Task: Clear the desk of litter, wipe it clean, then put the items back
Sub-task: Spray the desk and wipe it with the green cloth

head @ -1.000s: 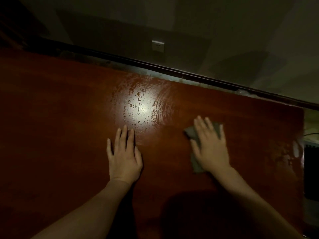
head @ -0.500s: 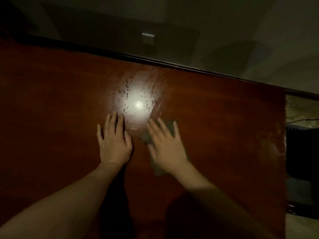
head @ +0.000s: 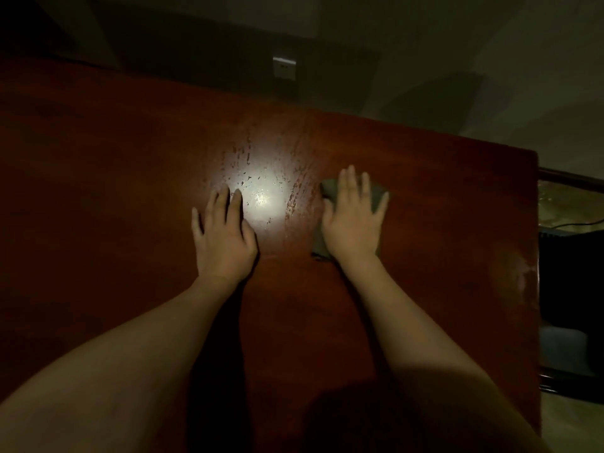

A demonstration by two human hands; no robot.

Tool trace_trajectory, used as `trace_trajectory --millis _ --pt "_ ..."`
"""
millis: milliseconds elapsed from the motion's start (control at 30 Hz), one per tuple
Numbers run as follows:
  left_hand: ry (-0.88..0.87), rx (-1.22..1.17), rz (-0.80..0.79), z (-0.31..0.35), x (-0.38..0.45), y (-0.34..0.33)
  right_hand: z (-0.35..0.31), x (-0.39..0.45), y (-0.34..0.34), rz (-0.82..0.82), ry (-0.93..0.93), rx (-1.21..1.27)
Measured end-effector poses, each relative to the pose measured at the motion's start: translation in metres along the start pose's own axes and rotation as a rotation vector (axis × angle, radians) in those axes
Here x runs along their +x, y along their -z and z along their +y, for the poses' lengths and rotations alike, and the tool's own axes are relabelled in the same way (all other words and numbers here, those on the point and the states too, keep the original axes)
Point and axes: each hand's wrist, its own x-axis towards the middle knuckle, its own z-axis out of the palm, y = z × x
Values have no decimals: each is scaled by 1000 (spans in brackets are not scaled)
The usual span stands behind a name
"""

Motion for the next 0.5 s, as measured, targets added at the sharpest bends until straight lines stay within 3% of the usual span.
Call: trace_trajectory --millis 133,267,333,400,500 --pt "-17 -22 2 -2 0 0 -33 -92 -32 -5 275 -50" --pt "-64 -103 -25 -6 -11 13 22 -174 -41 -140 453 -70" --pt "-27 -89 -4 -16 -36 22 64 -176 -36 -99 348 -93" --pt "19 -86 9 -29 -77 24 85 -162 -25 -53 115 -83" --pt "-25 -79 -51 -44 -149 18 67 -125 -17 -10 -175 -4"
